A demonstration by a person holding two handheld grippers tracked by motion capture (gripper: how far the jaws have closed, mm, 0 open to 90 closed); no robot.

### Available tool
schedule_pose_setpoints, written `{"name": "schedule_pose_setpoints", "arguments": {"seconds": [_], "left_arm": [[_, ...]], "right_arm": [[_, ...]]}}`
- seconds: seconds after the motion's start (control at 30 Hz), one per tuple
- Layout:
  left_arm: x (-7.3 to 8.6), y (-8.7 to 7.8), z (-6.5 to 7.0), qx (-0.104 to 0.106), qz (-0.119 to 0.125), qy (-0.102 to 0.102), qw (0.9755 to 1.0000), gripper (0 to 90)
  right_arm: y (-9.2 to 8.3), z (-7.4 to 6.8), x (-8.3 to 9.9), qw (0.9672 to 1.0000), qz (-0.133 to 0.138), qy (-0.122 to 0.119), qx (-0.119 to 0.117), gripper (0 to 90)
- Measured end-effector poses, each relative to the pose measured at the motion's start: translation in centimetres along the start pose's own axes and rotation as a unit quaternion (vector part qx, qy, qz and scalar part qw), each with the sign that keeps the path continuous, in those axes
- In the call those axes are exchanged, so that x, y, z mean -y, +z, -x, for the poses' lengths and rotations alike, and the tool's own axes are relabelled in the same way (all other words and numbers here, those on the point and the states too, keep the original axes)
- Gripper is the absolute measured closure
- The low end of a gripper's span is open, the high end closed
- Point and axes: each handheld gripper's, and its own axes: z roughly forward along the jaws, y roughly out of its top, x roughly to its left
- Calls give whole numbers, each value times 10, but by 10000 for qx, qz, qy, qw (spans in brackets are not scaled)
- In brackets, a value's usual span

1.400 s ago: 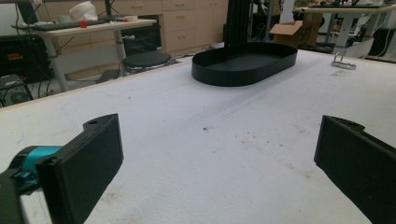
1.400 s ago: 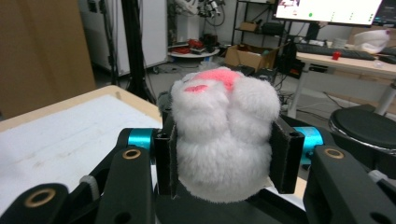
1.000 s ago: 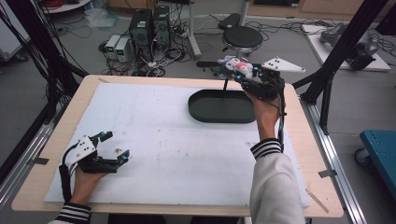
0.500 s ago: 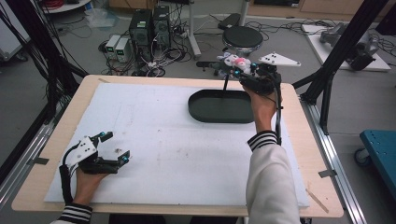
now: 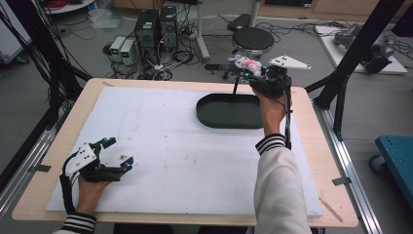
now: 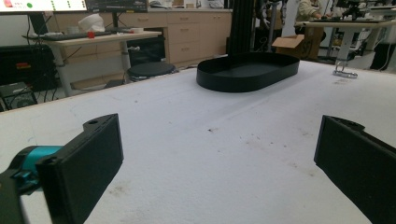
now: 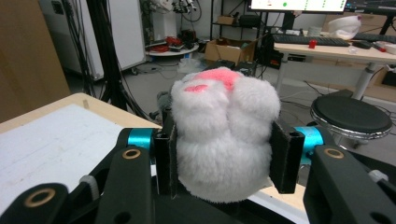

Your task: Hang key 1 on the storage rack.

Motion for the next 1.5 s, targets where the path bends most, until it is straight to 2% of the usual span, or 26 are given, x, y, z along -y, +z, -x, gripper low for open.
{"name": "schedule_pose_setpoints", "arguments": {"seconds": [0.23,0.4,0.77,1.03,1.13,1.17,1.27,1.5], "left_arm": [[0,0,0,-2,3,7,10000,17],[0,0,0,-4,10,1,10000,17],[0,0,0,1,15,5,10000,17],[0,0,0,0,15,-7,10000,17],[0,0,0,-3,21,-9,10000,17],[0,0,0,1,17,-2,10000,17],[0,-1,0,7,13,-2,10000,17],[0,0,0,1,16,0,10000,17]], "right_arm": [[3,5,3,9999,-13,61,143,540],[3,6,4,9997,-116,45,213,540],[0,3,4,9980,-502,-296,259,540],[1,-1,6,9959,-752,-428,254,540],[0,-2,8,9960,-734,-414,279,541],[0,-2,12,9966,-655,-407,291,541],[-1,1,22,9969,-692,-263,265,541],[-3,6,41,9973,-682,-114,260,541]]}}
